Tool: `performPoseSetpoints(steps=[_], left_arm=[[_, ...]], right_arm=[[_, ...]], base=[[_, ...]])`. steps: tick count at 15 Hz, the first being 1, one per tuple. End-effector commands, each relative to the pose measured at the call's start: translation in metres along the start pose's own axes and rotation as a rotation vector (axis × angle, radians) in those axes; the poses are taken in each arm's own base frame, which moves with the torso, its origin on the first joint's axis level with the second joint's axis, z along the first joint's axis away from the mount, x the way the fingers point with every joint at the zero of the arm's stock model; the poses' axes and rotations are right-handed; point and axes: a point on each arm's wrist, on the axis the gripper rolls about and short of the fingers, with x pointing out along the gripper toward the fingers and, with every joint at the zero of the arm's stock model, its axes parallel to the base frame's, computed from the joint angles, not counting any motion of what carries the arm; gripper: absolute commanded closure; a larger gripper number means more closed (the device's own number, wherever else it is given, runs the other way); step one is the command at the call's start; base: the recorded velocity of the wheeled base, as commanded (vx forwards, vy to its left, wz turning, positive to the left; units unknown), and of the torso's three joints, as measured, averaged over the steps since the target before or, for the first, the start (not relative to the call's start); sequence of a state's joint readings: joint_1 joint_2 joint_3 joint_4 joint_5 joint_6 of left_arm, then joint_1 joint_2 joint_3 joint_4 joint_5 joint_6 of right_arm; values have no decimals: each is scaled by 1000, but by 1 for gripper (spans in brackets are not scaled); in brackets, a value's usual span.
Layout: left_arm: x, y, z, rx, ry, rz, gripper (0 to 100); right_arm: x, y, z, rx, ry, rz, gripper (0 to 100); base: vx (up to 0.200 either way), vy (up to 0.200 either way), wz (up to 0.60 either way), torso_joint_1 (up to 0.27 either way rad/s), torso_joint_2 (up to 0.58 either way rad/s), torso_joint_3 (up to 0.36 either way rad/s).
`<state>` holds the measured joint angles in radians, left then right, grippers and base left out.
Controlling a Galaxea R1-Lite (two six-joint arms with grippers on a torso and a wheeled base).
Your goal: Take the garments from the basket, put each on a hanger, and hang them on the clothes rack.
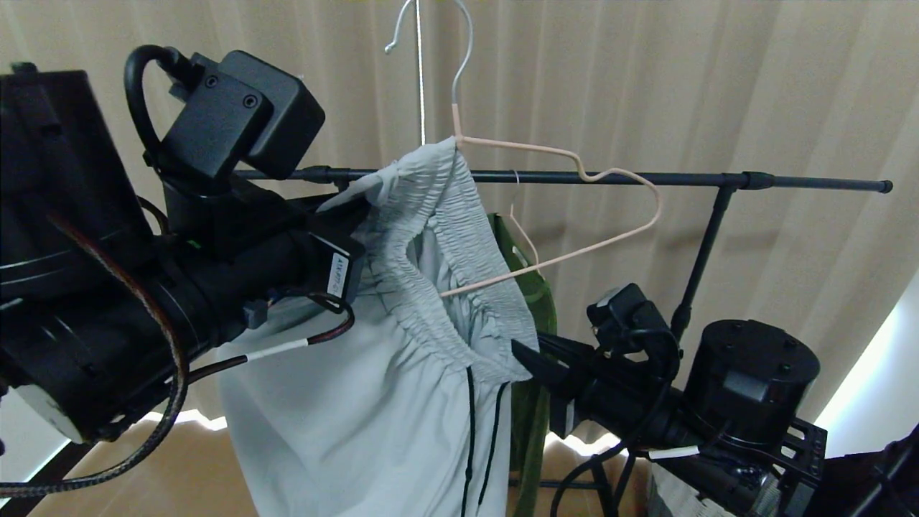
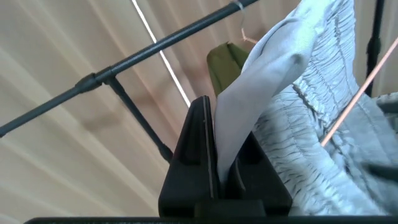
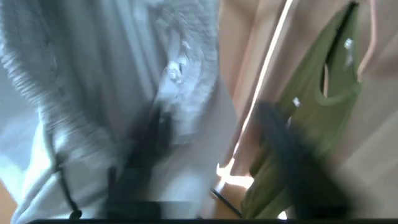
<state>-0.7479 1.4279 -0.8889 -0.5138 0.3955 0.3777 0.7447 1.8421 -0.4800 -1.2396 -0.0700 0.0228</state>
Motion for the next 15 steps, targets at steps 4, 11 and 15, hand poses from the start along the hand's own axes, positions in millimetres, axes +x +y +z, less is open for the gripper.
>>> performPoseSetpoints(steps=[4,11,15], left_arm=[[-6,3,-2,0,0,6,100],[-14,10,-28,67,77,28,100],[-19,22,-60,216,195,68,100]], right_arm=[[-6,-24,6,6,-19,-91,100],[-11,-89,33,19,-124,-312,100],[-8,-93,41,16,-153,-321,100]], base=[[0,0,0,0,0,0],[0,0,0,0,0,0],[0,0,0,0,0,0]])
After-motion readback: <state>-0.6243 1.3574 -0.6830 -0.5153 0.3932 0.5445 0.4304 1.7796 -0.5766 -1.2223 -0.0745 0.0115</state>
